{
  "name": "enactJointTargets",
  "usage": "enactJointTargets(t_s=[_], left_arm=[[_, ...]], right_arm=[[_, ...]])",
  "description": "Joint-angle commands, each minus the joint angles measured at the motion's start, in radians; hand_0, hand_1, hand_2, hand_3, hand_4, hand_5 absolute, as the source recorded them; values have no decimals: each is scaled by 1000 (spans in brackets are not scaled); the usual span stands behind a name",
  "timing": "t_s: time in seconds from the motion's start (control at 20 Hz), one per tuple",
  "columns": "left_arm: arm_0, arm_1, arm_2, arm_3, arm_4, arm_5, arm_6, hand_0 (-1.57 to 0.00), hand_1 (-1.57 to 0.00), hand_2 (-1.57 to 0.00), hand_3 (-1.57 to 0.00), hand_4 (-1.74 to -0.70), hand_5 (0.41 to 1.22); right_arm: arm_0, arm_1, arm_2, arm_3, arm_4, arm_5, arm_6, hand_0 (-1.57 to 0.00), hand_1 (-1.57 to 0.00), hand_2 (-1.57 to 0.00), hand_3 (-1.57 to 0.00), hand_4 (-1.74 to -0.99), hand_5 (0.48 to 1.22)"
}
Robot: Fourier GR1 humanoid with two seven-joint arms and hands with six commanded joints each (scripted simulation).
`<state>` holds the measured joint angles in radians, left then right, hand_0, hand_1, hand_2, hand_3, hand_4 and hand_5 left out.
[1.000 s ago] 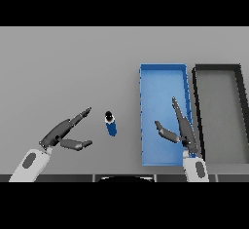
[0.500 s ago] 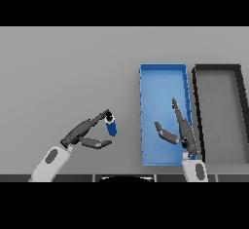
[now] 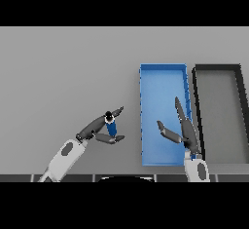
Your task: Pick up the blue pipe and place it into the blue bin.
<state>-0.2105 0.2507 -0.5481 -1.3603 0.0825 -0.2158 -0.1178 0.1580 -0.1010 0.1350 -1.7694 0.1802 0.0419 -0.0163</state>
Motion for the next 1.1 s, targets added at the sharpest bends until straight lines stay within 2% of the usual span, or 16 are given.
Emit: enactJointTargets(t_s=[0.0,0.05,0.15,0.2,0.3,0.35,0.45,0.55,0.6,0.75,1.05], left_arm=[[-5,-12,7,6,10,2,-12,1,-2,-39,-6,-1240,558],[-4,-19,13,8,21,4,-15,1,-40,-110,-43,-1267,585],[-5,-46,10,16,19,21,1,-100,-265,-357,-215,-1317,651],[-3,-62,16,16,42,17,4,-289,-458,-539,-486,-1342,765],[14,-64,8,10,34,24,0,-717,-856,-901,-877,-1477,929],[21,-57,-1,0,25,15,-12,-888,-999,-1035,-1009,-1526,988],[11,-63,-21,9,12,11,-37,-1134,-1205,-1228,-1174,-1600,1072],[25,-64,-32,12,-5,35,-99,-1291,-1337,-1351,-1272,-1647,1125],[22,-76,-36,2,-8,52,-76,-1347,-1384,-1395,-1317,-1665,1144],[19,-91,-33,-45,-2,79,-75,-1456,-1475,-1481,-1406,-1702,1182],[6,-98,-42,-174,27,82,-61,-1541,-1546,-1547,-1469,-1731,1211]], right_arm=[[-3,-5,-5,4,-2,1,-9,1,1,1,1,-1204,605],[2,-5,-1,1,7,-2,-11,1,1,1,1,-1196,603],[12,-4,-4,5,-2,2,-19,1,1,1,1,-1198,605],[11,-1,-3,5,-1,0,-18,1,1,1,1,-1199,605],[6,-8,-7,2,0,0,-21,1,1,1,1,-1198,604],[5,-8,-7,-3,-8,4,-21,1,1,1,1,-1195,604],[8,0,-3,1,-3,0,-21,1,1,1,1,-1198,604],[9,-16,-10,-7,-4,4,-24,1,1,1,1,-1191,602],[3,-12,-7,-1,-9,9,-22,1,1,1,1,-1190,600],[-8,-17,-18,24,-15,13,-13,1,1,1,1,-1189,603],[9,-24,-15,11,-1,9,-44,1,1,1,1,-1164,602]])
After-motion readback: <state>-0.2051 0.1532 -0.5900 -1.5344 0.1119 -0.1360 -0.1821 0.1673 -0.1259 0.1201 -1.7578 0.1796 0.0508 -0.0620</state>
